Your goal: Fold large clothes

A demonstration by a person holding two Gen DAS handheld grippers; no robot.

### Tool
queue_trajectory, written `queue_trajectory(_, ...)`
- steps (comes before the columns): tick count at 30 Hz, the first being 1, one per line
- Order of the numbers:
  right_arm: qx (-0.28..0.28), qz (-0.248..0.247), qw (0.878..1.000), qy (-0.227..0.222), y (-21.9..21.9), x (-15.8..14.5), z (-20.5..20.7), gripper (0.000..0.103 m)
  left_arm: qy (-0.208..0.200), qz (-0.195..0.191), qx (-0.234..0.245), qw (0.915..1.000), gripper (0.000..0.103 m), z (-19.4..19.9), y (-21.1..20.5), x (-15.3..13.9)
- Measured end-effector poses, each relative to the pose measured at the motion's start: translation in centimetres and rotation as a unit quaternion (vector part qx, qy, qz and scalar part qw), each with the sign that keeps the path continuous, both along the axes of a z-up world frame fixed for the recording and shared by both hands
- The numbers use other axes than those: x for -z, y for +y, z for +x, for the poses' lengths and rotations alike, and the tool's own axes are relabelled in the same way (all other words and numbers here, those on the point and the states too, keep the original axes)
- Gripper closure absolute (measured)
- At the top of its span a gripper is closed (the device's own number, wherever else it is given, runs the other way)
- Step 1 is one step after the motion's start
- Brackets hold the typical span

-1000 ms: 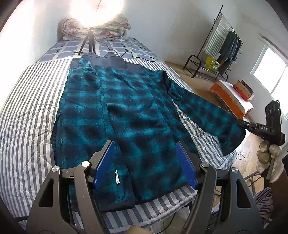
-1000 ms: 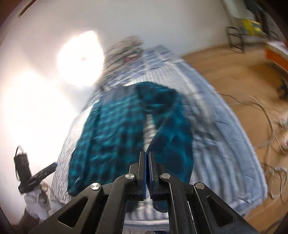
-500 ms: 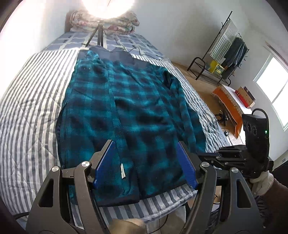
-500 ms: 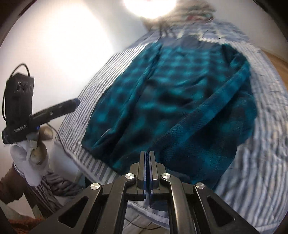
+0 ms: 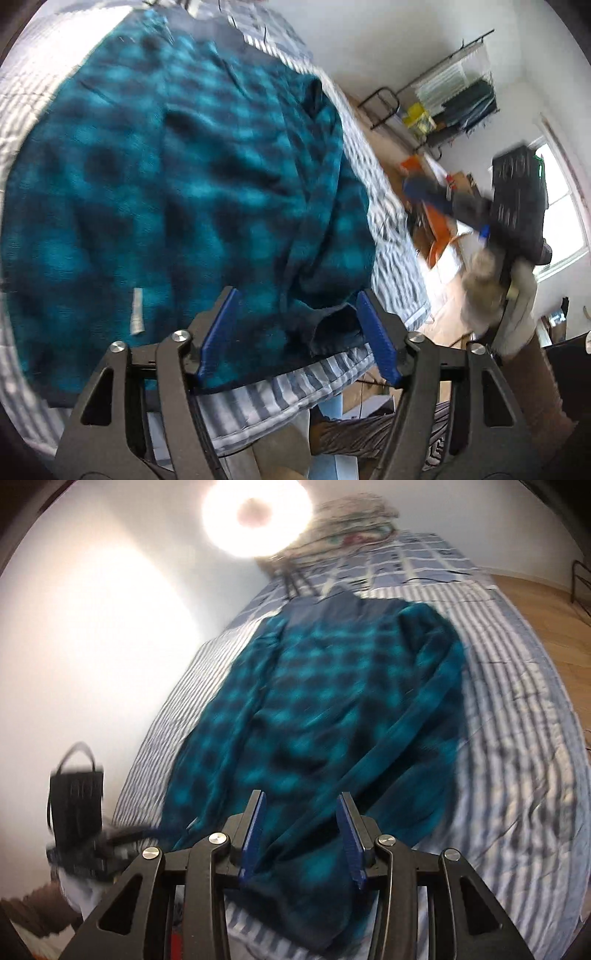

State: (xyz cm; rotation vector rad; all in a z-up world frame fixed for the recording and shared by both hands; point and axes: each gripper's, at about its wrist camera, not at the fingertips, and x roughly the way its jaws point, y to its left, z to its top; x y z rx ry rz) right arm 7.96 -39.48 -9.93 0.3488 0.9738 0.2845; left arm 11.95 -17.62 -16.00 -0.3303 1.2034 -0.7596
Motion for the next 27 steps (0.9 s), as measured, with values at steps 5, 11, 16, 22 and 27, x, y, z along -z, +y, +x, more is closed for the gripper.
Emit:
queue_trajectory(5, 0.044, -0.011, 0.999, 0.006, -4.5, 0.5, 5.0, 0.058, 0.027, 0.014, 0.014, 0.9994, 0.044, 0.7, -2.4, 2.4)
queue_trajectory(11, 0.101, 0.015, 0.995, 0.018, -9.5, 2.2, 11.7, 0.056, 0.041, 0.02, 0.031, 0.9984, 0.048, 1.3, -4.1, 4.3)
queue_trajectory(16, 0.15, 0.016, 0.988, 0.03, -12.6, 4.6, 16.6, 0.056, 0.049, 0.025, 0.042, 0.9976, 0.06, 1.3, -4.5, 4.9)
queue_trajectory(22, 0.196, 0.049, 0.978, 0.054, -15.5, 8.0, 20.5, 0.059, 0.049, 0.029, 0.066, 0.9962, 0.082, 1.1, -5.7, 5.5)
queue_trajectory(27, 0.191, 0.055, 0.978, 0.059, -15.8, 8.9, 22.0, 0.098, 0.02, 0.045, 0.095, 0.9942, 0.097, -0.1, -6.6, 5.1)
